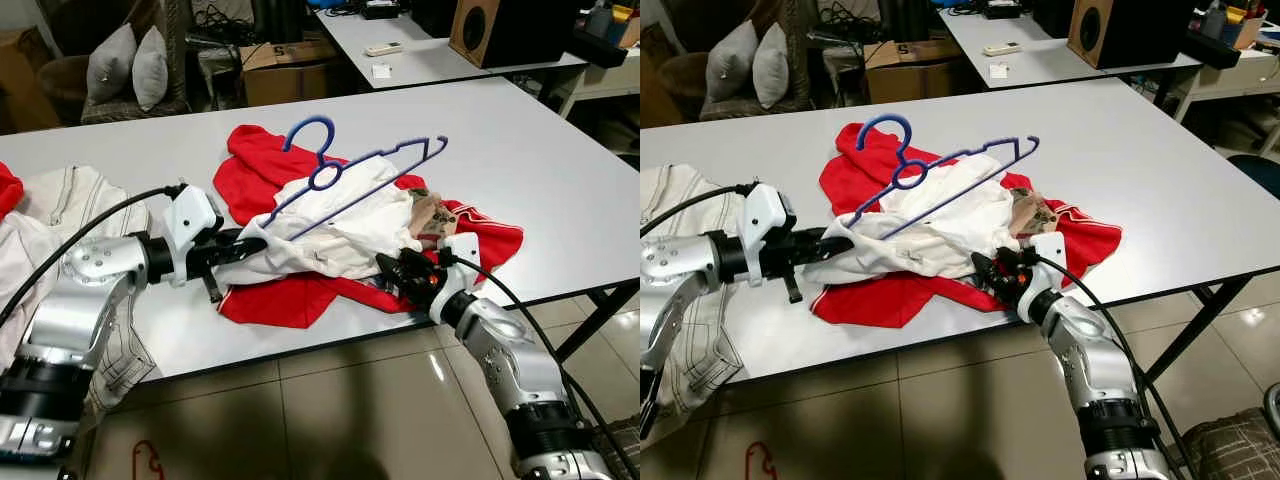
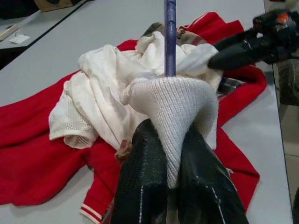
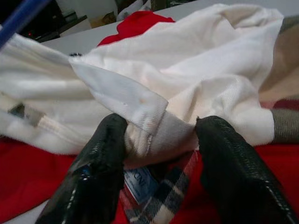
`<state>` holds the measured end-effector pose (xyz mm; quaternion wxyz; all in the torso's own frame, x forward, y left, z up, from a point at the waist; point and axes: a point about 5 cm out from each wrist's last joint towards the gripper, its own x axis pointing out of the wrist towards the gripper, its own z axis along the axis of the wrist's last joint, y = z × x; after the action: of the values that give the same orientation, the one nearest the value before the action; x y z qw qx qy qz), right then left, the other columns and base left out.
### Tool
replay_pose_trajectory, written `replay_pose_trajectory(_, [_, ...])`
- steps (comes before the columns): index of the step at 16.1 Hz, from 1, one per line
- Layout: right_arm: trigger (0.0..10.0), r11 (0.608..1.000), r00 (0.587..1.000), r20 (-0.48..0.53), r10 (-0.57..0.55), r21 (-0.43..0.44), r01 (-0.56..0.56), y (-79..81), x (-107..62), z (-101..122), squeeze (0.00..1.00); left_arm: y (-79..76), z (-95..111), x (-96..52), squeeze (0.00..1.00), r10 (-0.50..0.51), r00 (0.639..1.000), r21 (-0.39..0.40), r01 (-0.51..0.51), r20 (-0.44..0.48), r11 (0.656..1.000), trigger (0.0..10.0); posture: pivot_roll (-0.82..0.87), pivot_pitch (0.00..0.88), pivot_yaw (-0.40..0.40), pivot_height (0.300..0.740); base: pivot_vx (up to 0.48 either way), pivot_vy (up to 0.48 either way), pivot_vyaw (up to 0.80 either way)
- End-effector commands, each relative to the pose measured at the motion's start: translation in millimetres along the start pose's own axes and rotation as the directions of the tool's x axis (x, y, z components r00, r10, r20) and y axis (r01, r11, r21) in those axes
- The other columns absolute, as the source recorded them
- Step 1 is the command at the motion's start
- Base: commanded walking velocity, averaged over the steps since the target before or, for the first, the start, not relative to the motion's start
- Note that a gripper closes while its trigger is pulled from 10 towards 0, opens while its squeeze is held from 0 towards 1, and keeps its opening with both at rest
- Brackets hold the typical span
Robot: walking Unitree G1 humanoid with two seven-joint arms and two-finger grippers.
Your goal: Hang hanger
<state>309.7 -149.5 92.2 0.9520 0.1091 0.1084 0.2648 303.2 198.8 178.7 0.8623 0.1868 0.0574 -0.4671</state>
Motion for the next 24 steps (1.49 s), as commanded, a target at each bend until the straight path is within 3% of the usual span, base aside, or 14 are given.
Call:
replay_pose_trajectory(1, [0.0, 1.000, 1.000, 0.025, 0.010, 0.004, -0.010, -0.3, 1.7, 7, 0.00, 2.7, 1, -5.2, 0.00, 0.027, 1.000, 0.023, -0.026, -0.013, 0.999, 0.0, 0.03, 0.000, 0.034, 0.740, 0.000, 0.000, 0.00])
replay_pose_trajectory(8, [0.0, 0.998, 0.996, 0.065, -0.061, 0.029, 0.059, -17.7, -19.0, 12, 0.00, 2.3, -2, -1.8, 0.00, 0.029, 0.999, 0.057, -0.027, -0.041, 0.998, 0.0, 0.01, 0.000, 0.049, 0.740, 0.000, 0.000, 0.00])
replay_pose_trajectory(14, [0.0, 0.967, 0.948, 0.199, -0.249, 0.105, 0.232, -65.2, -58.2, 48, 0.00, 4.1, -3, -3.3, 0.00, 0.004, 0.999, 0.136, 0.003, -0.053, 0.991, 0.0, 0.00, 0.000, 0.051, 0.740, 0.000, 0.000, 0.00])
replay_pose_trajectory(16, [0.0, 0.970, 0.945, 0.226, -0.237, 0.109, 0.217, -67.3, -63.2, 57, 0.00, 4.5, -2, -2.4, 0.00, 0.005, 0.999, 0.139, 0.002, -0.047, 0.990, 0.0, 0.00, 0.000, 0.050, 0.740, 0.000, 0.000, 0.00])
replay_pose_trajectory(17, [1.9, 0.994, 0.975, 0.195, -0.105, 0.038, 0.099, -50.0, -59.7, 56, 0.00, 6.1, -3, -2.0, 0.00, 0.015, 0.999, 0.143, -0.008, -0.049, 0.990, 0.0, 0.00, 0.000, 0.050, 0.740, 0.000, 0.000, 0.00])
replay_pose_trajectory(18, [10.0, 0.999, 0.988, 0.148, -0.052, 0.010, 0.051, -37.5, -54.7, 49, 0.00, 6.4, -3, -1.4, 0.00, 0.019, 0.999, 0.144, -0.012, -0.048, 0.990, 0.0, 0.00, 0.000, 0.050, 0.740, 0.000, 0.000, 0.00])
replay_pose_trajectory(19, [10.0, 0.999, 0.992, 0.120, -0.041, 0.024, 0.038, -30.8, -50.2, 42, 0.00, 6.2, -3, -1.0, 0.00, 0.020, 0.999, 0.145, -0.013, -0.046, 0.989, 0.0, 0.00, 0.000, 0.050, 0.740, 0.000, 0.000, 0.00])
replay_pose_trajectory(20, [10.0, 0.999, 0.993, 0.112, -0.029, 0.030, 0.026, -25.8, -46.8, 38, 1.00, 6.0, -3, -0.5, 0.00, 0.021, 0.999, 0.145, -0.014, -0.045, 0.989, 0.0, 0.00, 0.000, 0.050, 0.740, 0.000, 0.000, 0.00])
replay_pose_trajectory(23, [10.0, 0.997, 0.991, 0.118, 0.069, 0.010, -0.070, 8.4, -26.1, 27, 1.00, 3.1, -4, 2.6, 0.00, 0.020, 0.999, 0.142, -0.014, -0.038, 0.990, 0.0, 0.01, 0.000, 0.044, 0.740, 0.000, 0.000, 0.00])
replay_pose_trajectory(24, [10.0, 0.997, 0.991, 0.116, 0.072, -0.006, -0.072, 11.3, -23.9, 27, 1.00, 3.3, -3, 2.8, 0.00, 0.022, 0.999, 0.142, -0.016, -0.038, 0.990, 0.0, 0.01, 0.000, 0.042, 0.740, 0.000, 0.000, 0.00])
